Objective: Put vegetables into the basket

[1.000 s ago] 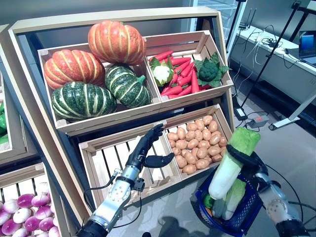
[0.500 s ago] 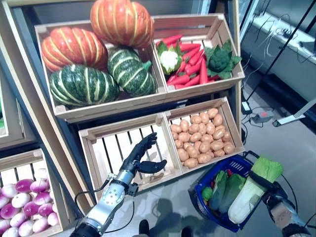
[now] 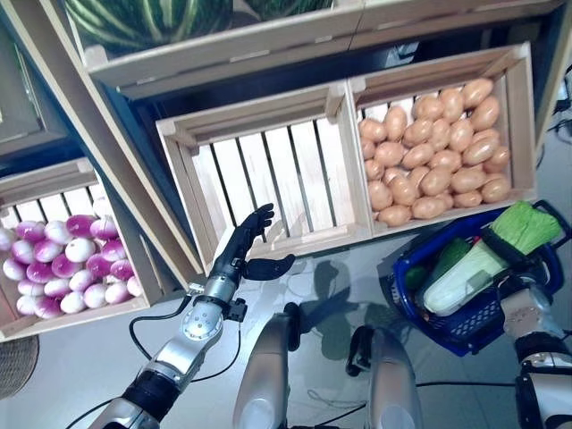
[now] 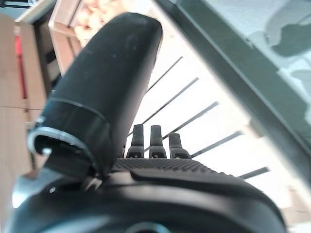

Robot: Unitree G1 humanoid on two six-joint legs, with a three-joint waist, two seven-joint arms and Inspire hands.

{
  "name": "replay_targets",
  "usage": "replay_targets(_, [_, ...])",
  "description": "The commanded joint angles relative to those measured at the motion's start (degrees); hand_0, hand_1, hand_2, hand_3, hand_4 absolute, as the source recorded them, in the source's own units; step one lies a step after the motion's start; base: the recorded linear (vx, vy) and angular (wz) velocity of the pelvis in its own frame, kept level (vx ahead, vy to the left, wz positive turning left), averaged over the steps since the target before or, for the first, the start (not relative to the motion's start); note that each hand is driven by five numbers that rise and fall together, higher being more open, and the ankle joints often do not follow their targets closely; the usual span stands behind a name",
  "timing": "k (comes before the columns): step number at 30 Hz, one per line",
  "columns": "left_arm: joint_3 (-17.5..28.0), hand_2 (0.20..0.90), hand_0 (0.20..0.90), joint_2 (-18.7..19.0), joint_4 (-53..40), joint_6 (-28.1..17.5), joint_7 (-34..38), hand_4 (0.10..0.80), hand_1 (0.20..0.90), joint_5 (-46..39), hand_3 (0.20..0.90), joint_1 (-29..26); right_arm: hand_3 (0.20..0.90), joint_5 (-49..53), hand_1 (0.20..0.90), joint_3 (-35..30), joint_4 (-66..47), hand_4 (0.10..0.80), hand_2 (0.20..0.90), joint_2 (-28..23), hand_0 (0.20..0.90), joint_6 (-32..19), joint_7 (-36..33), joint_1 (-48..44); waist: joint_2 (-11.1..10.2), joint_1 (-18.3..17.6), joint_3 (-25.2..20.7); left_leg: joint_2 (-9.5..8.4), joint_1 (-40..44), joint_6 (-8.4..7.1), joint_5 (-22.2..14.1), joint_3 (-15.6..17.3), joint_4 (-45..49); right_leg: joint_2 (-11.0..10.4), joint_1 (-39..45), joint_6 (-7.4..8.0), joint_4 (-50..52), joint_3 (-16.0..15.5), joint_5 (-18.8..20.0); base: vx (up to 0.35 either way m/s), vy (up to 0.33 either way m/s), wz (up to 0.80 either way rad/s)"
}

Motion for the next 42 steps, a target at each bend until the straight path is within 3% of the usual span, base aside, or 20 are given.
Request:
replay_targets(1, [0.62, 0.900, 0.900, -0.02, -9.68, -10.49, 3.19, 0.800, 0.900, 0.37, 0.900, -2.41, 0.300, 0.24, 0.300, -2.81, 0.45, 0.400, 0.300, -8.75, 0.300, -6.08, -4.03, -2.90, 0.69, -1.17, -1.10, 0.24, 0.44, 3.00, -12.55, 1.61, 11.92, 0.68, -1.77, -6.01, 3.07, -0.81, 4.02, -0.111, -0.006, 0.08])
replay_targets(13, [1.34, 0.900, 0.900, 0.18, -11.56, -13.36, 6.52, 0.800, 0.900, 0.12, 0.900, -3.79, 0.300, 3.17, 0.300, -6.21, 4.62, 0.400, 0.300, -11.58, 0.300, -4.63, -4.44, -4.66, 0.98, -1.53, -1.11, 0.01, -8.62, 4.00, -17.61, 1.19, 25.05, 1.02, -11.73, -6.16, 14.14, 0.36, 0.26, -0.065, -0.011, -0.01])
replay_targets(14, [1.40, 0.900, 0.900, 0.17, -11.45, -13.49, 6.47, 0.800, 0.900, 0.24, 0.900, -3.73, 0.389, 3.84, 0.389, -6.73, 4.53, 0.460, 0.389, -11.69, 0.389, -5.29, -4.35, -4.73, 0.96, -1.51, -1.15, -0.20, -9.23, 4.08, -17.47, 1.13, 25.46, 1.02, -12.33, -6.22, 14.44, 0.32, 0.44, -0.060, -0.004, 0.01])
replay_targets(15, [1.41, 0.900, 0.900, 0.32, -11.52, -13.64, 6.38, 0.800, 0.900, 0.16, 0.900, -3.64, 0.900, 4.14, 0.900, -7.17, 4.21, 0.800, 0.900, -11.85, 0.900, -5.75, -4.15, -4.72, 0.95, -1.49, -1.22, -0.34, -9.67, 4.05, -17.53, 1.06, 25.84, 1.07, -12.77, -6.16, 14.75, 0.35, 0.45, -0.059, 0.001, 0.00])
replay_targets(24, [1.64, 0.900, 0.900, 1.23, -12.38, -14.52, 4.88, 0.800, 0.900, -0.85, 0.900, -2.55, 0.900, 5.86, 0.900, -8.14, 3.29, 0.800, 0.900, -12.69, 0.900, -6.41, 1.53, -3.85, 0.39, -1.50, -2.81, 0.08, -9.72, 3.41, -17.36, 1.12, 25.96, 1.26, -13.22, -5.47, 14.38, 0.35, 1.16, -0.014, 0.010, -0.01])
replay_targets(29, [2.01, 0.900, 0.900, 1.91, -12.03, -14.53, 3.49, 0.800, 0.900, -2.00, 0.900, -1.82, 0.900, 6.77, 0.900, -8.33, 4.97, 0.800, 0.900, -13.20, 0.900, -5.03, 7.74, -2.72, -0.53, -1.08, -3.89, 0.91, -6.89, 2.47, -14.74, 1.00, 22.89, 1.80, -10.20, -5.14, 10.55, 0.29, 2.52, 0.056, 0.005, -0.05])
replay_targets(34, [2.21, 0.900, 0.900, 2.08, -12.10, -14.54, 2.36, 0.800, 0.900, -2.50, 0.900, -0.73, 0.900, 6.56, 0.900, -8.07, 5.68, 0.800, 0.900, -13.18, 0.900, -4.33, 11.71, -1.15, -1.92, -0.68, -5.37, 2.72, -1.38, 2.10, -10.49, 1.56, 15.22, 2.51, -4.44, -5.56, 3.06, -0.52, 5.16, 0.041, 0.012, -0.02])
replay_targets(37, [2.17, 0.900, 0.900, 2.11, -11.85, -14.27, 2.02, 0.800, 0.900, -2.47, 0.900, -0.04, 0.900, 6.54, 0.900, -7.69, 6.31, 0.800, 0.900, -13.15, 0.900, -3.94, 14.08, -0.06, -2.60, -0.45, -6.90, 3.64, 3.07, 1.53, -7.69, 1.37, 8.95, 4.01, 0.48, -5.91, -2.77, -0.69, 6.66, 0.075, 0.019, -0.14])
replay_targets(42, [2.18, 0.900, 0.900, 1.37, -10.57, -13.25, 2.12, 0.800, 0.900, -1.87, 0.900, 1.32, 0.900, 5.89, 0.900, -7.29, 6.35, 0.800, 0.900, -11.91, 0.900, -3.94, 17.08, 2.85, -3.79, 0.11, -10.02, 3.66, 10.57, 0.30, -4.76, 1.07, -1.42, 5.79, 9.11, -5.03, -13.61, -1.01, 9.18, 0.163, 0.018, -0.07])
